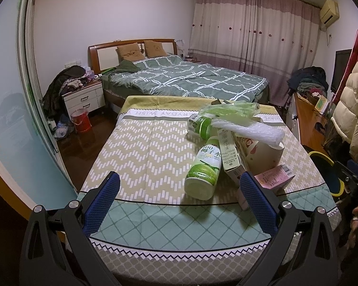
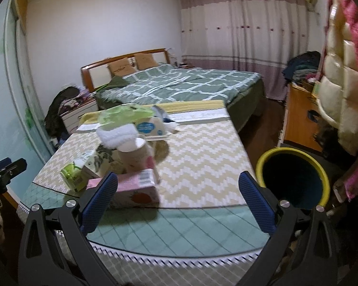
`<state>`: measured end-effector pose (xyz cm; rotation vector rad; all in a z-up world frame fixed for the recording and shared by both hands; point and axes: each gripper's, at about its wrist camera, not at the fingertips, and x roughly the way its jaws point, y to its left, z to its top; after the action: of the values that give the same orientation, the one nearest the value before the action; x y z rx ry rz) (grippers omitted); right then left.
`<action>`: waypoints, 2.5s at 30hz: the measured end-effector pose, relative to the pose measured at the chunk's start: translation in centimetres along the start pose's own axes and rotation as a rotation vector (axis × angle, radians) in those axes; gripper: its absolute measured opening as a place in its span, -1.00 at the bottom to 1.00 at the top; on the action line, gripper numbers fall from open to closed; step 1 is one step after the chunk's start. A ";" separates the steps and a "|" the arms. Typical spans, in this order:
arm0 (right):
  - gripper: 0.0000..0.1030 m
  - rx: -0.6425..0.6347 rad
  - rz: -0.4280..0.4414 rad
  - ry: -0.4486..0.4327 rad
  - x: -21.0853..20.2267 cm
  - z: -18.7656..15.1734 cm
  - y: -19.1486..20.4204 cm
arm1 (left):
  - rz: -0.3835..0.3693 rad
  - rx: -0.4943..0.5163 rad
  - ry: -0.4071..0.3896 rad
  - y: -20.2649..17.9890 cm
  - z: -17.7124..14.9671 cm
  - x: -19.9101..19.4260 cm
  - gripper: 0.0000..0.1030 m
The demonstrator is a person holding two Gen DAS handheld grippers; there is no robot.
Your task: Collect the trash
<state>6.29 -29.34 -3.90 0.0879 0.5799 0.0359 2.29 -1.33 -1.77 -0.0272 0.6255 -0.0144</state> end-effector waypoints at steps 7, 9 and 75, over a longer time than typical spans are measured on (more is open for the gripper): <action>0.88 -0.084 0.097 -0.012 3.2 1.7 3.8 | 0.007 -0.016 0.004 0.8 0.6 1.3 0.93; 0.84 -0.117 0.118 -0.014 4.0 2.2 5.0 | 0.008 -0.022 0.012 1.1 0.6 1.7 0.93; -0.76 0.125 -0.180 -0.056 1.6 2.7 -11.8 | -0.366 0.207 0.224 -10.2 -4.0 10.5 0.93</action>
<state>9.27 -41.18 -3.60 0.1576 0.5319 -0.1776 8.41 -11.83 -10.84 0.0614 0.8335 -0.4411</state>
